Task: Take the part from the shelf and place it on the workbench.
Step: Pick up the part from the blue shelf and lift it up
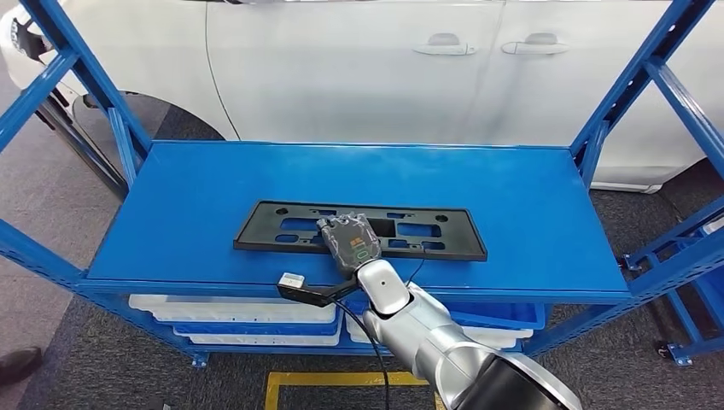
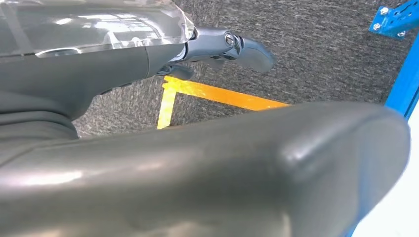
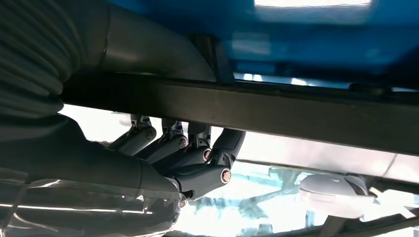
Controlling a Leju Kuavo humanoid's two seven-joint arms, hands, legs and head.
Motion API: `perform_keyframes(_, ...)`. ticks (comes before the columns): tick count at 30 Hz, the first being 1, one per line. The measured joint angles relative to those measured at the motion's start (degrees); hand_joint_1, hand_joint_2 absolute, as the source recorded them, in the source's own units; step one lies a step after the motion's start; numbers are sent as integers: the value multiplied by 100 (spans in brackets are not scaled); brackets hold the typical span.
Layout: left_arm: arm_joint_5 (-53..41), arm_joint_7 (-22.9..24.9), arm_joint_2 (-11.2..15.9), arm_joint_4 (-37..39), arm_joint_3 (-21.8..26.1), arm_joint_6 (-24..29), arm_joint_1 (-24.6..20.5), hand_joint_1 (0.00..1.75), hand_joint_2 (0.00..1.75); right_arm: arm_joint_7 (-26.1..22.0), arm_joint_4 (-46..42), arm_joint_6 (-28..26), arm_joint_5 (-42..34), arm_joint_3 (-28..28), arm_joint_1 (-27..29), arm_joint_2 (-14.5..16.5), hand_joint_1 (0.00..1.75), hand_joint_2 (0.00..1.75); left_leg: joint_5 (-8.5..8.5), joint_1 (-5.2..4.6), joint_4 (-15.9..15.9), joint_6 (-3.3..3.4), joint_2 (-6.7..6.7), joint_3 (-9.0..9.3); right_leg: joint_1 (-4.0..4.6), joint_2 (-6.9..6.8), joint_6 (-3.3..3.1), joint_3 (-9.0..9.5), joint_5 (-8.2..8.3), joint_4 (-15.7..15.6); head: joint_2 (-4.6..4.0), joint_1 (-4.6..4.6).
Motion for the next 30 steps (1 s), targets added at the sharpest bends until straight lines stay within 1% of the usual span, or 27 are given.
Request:
perform_keyframes(1,-1,-17,-1,0,11,-11,0,0,0,-1,-6,14,9,-8,-2,2,175,175,-14,8,7,-30,2,6,-10,-1,-26,18,11,-26,0,-1)
perform_keyframes(2,-4,-40,-4,0,19,-26,-1,0,0,-1,-11,25,19,-20,-9,4,175,175,-76,11,82,-55,5,-16,-26,-6,-59,42,23,-58,0,-6)
perform_keyframes(3,-9,-72,-6,0,26,-42,-3,0,0,-1,-18,34,35,-34,-15,6,175,175,-193,16,265,-76,7,-90,-43,-13,-88,68,35,-90,0,-12)
perform_keyframes(4,-20,-121,-8,0,31,-56,-4,0,0,-2,-21,39,54,-50,-17,8,175,175,-362,24,573,-92,9,-229,-48,-20,-110,87,39,-107,0,-19)
perform_keyframes(5,-34,-186,-9,0,38,-72,-2,0,0,-8,-21,37,69,-69,-16,7,175,175,-552,26,972,-108,10,-420,-44,-23,-128,92,34,-109,0,-24)
perform_keyframes(6,-46,-277,-8,0,49,-91,3,0,0,-20,-21,28,82,-93,-12,5,175,175,-690,29,1347,-124,10,-608,-37,-23,-136,91,29,-103,0,-26)
perform_keyframes(7,-58,-373,-8,0,62,-114,9,0,0,-35,-22,11,87,-121,-7,4,175,175,-738,31,1590,-136,11,-738,-31,-21,-140,92,21,-95,0,-26)
perform_keyframes(8,-66,-461,-8,0,77,-144,12,0,0,-58,-28,-17,88,-156,-4,4,175,175,-675,31,1623,-142,11,-772,-27,-17,-140,96,12,-85,0,-26)
perform_keyframes(9,-69,-528,-8,0,96,-172,11,0,0,-84,-39,-61,87,-200,-3,4,175,175,-504,32,1412,-141,13,-684,-27,-13,-134,105,-2,-73,0,-27)
perform_keyframes(10,-72,-562,-8,0,119,-199,7,0,0,-110,-60,-116,81,-251,-3,3,175,175,-279,33,1034,-134,16,-510,-27,-9,-121,116,-20,-57,0,-26)
perform_keyframes(11,-74,-570,-8,0,144,-227,2,0,0,-142,-89,-189,69,-311,-6,1,175,175,-113,31,636,-121,18,-318,-17,-3,-102,120,-40,-37,0,-26)
perform_keyframes(12,-80,-551,-9,0,166,-251,-7,0,0,-184,-128,-283,43,-377,-9,-3,175,175,-2,25,319,-95,18,-168,-4,4,-79,111,-54,-15,0,-25)
perform_keyframes(13,-92,-517,-9,0,183,-272,-13,0,0,-240,-180,-382,8,-447,-10,-11,175,175,37,17,136,-68,16,-87,9,11,-52,97,-63,3,0,-25)
perform_keyframes(16,-138,-414,-15,0,210,-288,-24,0,0,-410,-386,-600,-92,-659,-7,-40,175,175,35,12,59,27,12,-78,13,19,27,67,-75,28,0,-22)
perform_keyframes(17,-149,-401,-19,0,215,-287,-29,0,0,-439,-457,-625,-109,-717,-10,-46,175,175,44,21,47,62,15,-74,7,15,57,46,-124,86,0,-16)
perform_keyframes(18,-158,-392,-22,0,217,-287,-37,0,0,-454,-518,-639,-121,-766,-15,-51,175,175,54,31,33,96,19,-70,-1,12,87,-24,-230,245,0,-8)
perform_keyframes(19,-164,-390,-25,0,219,-287,-44,0,0,-466,-568,-650,-128,-805,-15,-56,175,175,59,36,25,119,23,-67,-14,8,115,-155,-391,531,0,-3)
perform_keyframes(21,-171,-386,-25,0,228,-283,-50,0,0,-547,-694,-667,-157,-880,35,-81,175,175,56,35,27,144,24,-71,-40,3,154,-545,-741,1337,0,6)
perform_keyframes(22,-173,-385,-25,0,238,-280,-45,0,0,-644,-811,-670,-201,-931,94,-102,175,175,54,34,30,146,23,-71,-54,3,165,-703,-822,1640,0,6)
perform_keyframes(23,-175,-387,-26,0,255,-278,-36,0,0,-794,-986,-672,-280,-1002,169,-123,175,175,49,35,35,145,20,-70,-65,2,168,-772,-795,1743,0,8)
perform_keyframes(24,-173,-400,-26,0,276,-281,-25,0,0,-1002,-1221,-673,-424,-1090,249,-139,175,175,43,35,43,140,18,-68,-72,1,161,-726,-657,1602,0,8)
perform_keyframes(25,-153,-444,-27,0,302,-302,-12,0,0,-1311,-1528,-675,-697,-1203,328,-150,175,175,32,35,53,129,17,-64,-75,0,145,-574,-442,1246,0,8)
perform_keyframes(26,-113,-525,-28,0,335,-344,2,0,0,-1703,-1897,-675,-1124,-1334,409,-156,175,175,19,34,62,114,17,-62,-72,0,121,-384,-243,814,0,7)
perform_keyframes(27,-52,-640,-29,0,382,-409,19,0,0,-2176,-2333,-661,-1745,-1475,499,-162,175,175,5,24,75,93,15,-64,-61,-3,99,-216,-99,436,0,4)
perform_keyframes(28,29,-772,-31,0,442,-480,38,0,0,-2672,-2839,-591,-2578,-1612,606,-177,175,175,-5,16,81,70,13,-66,-47,-5,80,-104,-27,186,0,2)
perform_keyframes(29,108,-888,-31,0,512,-536,61,0,0,-3085,-3354,-452,-3475,-1722,727,-203,175,175,-12,8,80,45,9,-67,-31,-8,63,-61,-28,87,0,0)
perform_keyframes(30,186,-992,-31,0,597,-564,91,0,0,-3423,-3956,-149,-4514,-1807,859,-258,175,175,-16,5,74,14,4,-63,-16,-12,48,-52,-36,70,0,0)
